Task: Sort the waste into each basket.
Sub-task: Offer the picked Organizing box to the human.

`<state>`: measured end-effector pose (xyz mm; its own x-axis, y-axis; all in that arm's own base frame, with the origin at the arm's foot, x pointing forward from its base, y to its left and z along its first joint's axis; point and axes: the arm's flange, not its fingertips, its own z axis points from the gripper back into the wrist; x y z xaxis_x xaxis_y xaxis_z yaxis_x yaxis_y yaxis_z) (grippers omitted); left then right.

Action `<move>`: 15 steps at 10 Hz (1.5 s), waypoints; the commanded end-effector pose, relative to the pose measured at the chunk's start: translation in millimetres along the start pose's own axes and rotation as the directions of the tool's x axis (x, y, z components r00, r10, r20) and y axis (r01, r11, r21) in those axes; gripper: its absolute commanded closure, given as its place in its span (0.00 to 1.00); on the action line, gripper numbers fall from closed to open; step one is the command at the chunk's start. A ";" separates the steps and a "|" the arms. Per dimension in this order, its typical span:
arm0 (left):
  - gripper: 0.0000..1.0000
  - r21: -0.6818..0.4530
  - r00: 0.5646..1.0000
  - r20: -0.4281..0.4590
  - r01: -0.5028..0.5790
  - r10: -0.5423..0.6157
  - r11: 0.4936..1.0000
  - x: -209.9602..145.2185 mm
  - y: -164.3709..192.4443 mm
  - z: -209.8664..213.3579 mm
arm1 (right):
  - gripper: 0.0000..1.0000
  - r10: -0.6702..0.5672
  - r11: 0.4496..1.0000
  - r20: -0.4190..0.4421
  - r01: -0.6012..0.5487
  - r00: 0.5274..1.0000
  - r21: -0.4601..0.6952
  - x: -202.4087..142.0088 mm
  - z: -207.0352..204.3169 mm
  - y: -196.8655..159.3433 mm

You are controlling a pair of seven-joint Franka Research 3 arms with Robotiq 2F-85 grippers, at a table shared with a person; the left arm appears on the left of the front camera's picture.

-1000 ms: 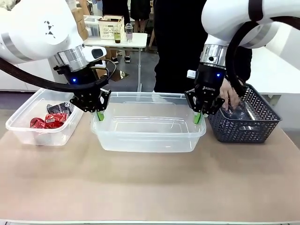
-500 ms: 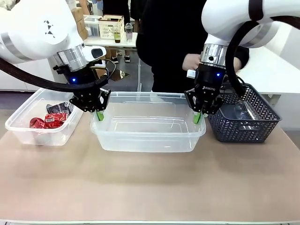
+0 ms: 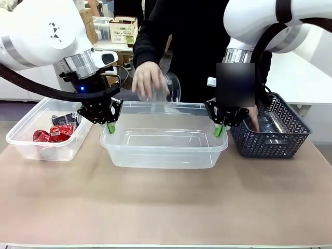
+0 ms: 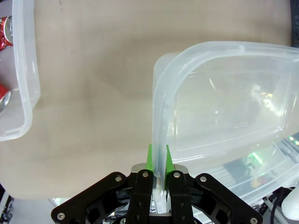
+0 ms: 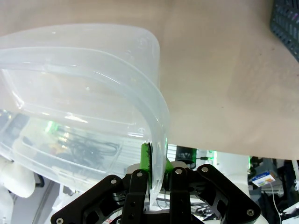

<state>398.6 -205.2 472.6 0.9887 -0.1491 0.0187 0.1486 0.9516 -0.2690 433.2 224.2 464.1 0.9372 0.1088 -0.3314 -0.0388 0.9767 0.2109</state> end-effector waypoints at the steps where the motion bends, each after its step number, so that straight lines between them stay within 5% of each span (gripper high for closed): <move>1: 1.00 0.014 1.000 -0.006 -0.003 0.003 1.000 -3.6 2.3 3.0 | 1.00 0.025 1.000 0.004 -0.025 1.000 0.005 -2.4 5.5 -1.3; 15: 1.00 0.014 1.000 -0.006 -0.003 0.003 1.000 -3.6 2.3 3.0 | 1.00 0.025 1.000 0.004 -0.025 1.000 0.005 -2.4 5.5 -1.3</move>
<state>398.5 -205.2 472.5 0.9886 -0.1492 0.0182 0.1486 0.9516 -0.2689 433.2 224.2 464.1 0.9371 0.1088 -0.3315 -0.0388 0.9767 0.2111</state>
